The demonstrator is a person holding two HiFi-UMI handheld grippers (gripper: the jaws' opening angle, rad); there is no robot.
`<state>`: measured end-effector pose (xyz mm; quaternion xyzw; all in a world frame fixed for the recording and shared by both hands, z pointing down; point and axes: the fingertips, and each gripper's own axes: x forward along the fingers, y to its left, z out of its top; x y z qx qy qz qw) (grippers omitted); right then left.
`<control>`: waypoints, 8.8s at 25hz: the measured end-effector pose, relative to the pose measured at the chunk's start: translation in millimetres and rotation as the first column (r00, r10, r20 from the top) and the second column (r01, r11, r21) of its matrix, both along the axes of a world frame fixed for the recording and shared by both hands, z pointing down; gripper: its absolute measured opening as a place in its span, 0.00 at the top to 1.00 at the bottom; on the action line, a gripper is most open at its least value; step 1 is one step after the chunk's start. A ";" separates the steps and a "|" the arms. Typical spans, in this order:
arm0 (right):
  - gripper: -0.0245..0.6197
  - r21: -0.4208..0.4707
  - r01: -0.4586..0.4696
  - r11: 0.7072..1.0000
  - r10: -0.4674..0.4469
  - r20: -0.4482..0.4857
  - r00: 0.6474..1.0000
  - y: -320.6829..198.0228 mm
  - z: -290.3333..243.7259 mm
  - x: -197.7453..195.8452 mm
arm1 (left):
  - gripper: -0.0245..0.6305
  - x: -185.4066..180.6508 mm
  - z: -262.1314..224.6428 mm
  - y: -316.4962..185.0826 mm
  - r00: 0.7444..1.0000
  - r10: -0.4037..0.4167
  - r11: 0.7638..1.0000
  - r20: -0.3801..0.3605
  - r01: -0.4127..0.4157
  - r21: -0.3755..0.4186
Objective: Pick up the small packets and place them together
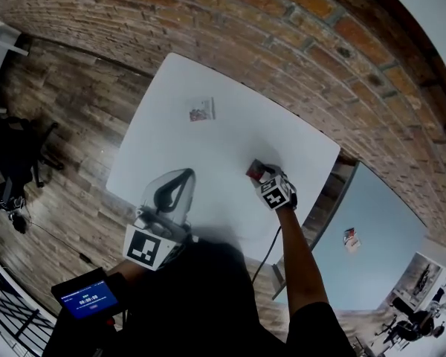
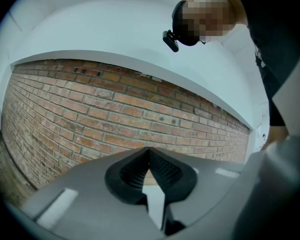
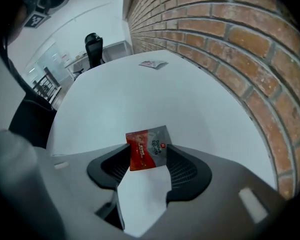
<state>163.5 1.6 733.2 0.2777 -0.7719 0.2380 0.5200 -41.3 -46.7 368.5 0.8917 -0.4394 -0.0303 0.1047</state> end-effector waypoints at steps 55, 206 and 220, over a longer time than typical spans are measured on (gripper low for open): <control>0.96 0.499 -0.646 0.577 0.315 0.594 0.740 31.3 -294.7 -147.8 | 0.69 -6.8 297.0 -135.3 0.290 0.762 0.593 0.579 -0.672 -0.443; 0.68 0.073 0.204 0.976 -0.203 -0.019 0.979 -6.8 -8.5 -82.6 | 0.96 -34.8 173.8 35.5 0.871 0.422 0.875 0.252 -0.319 -0.365; 0.65 0.249 -0.048 0.967 0.009 0.158 0.987 -15.3 -81.5 -87.4 | 0.96 -37.5 151.0 24.8 0.885 0.412 0.889 0.219 -0.337 -0.309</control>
